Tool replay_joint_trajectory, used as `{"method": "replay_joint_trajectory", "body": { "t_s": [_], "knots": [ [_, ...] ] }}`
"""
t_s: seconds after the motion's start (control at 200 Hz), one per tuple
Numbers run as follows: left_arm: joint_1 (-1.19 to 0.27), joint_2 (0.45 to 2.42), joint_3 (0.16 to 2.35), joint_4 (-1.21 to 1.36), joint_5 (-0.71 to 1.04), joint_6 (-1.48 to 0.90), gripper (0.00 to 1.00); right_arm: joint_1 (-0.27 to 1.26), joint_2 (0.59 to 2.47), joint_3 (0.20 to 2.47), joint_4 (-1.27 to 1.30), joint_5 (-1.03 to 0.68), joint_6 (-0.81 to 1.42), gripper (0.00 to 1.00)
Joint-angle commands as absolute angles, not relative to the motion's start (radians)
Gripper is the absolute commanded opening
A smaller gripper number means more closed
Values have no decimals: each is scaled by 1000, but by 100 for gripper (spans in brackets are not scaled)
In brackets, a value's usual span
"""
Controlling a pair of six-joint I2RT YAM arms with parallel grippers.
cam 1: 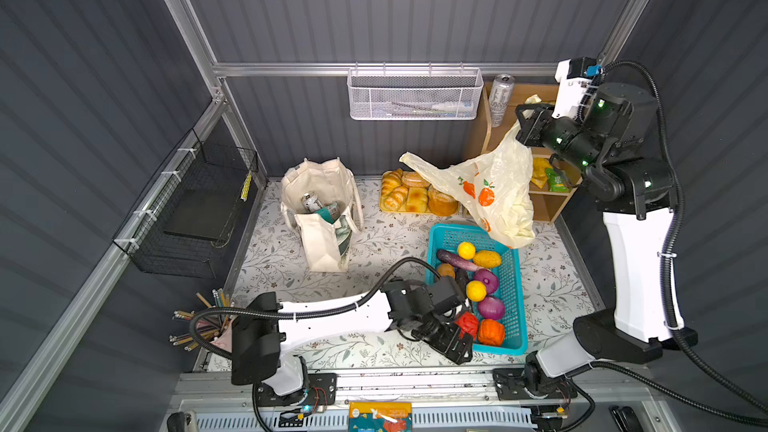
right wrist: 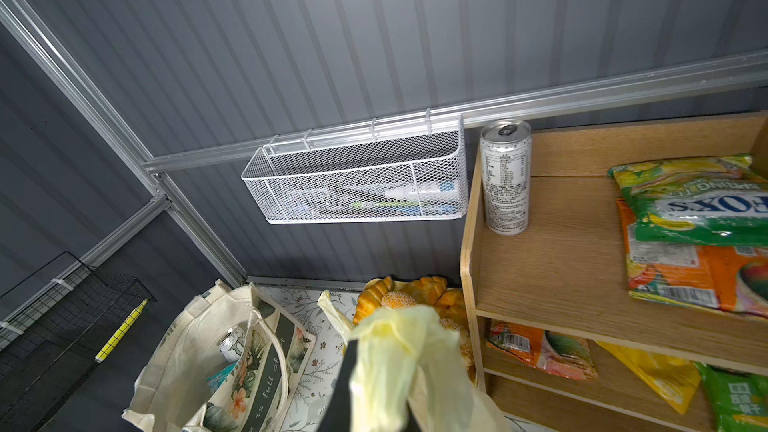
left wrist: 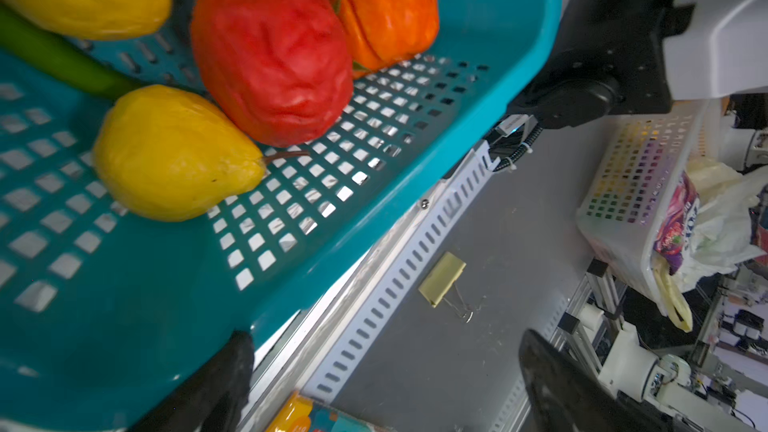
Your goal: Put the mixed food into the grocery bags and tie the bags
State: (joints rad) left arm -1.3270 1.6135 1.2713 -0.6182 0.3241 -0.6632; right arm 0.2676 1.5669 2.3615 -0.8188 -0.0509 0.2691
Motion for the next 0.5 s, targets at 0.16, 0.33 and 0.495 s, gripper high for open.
{"method": "replay_joint_trajectory", "body": {
  "t_s": [0.16, 0.33, 0.495],
  "knots": [
    [-1336, 1576, 1322, -756, 92, -645, 100, 259, 1565, 2388, -843, -44, 250, 0],
    [-1227, 1461, 1345, -784, -78, -669, 100, 259, 1560, 2394, -843, -76, 258, 0],
    [-1038, 1437, 1278, -732, -47, -617, 100, 259, 1570, 2409, -835, -98, 267, 0]
  ]
}}
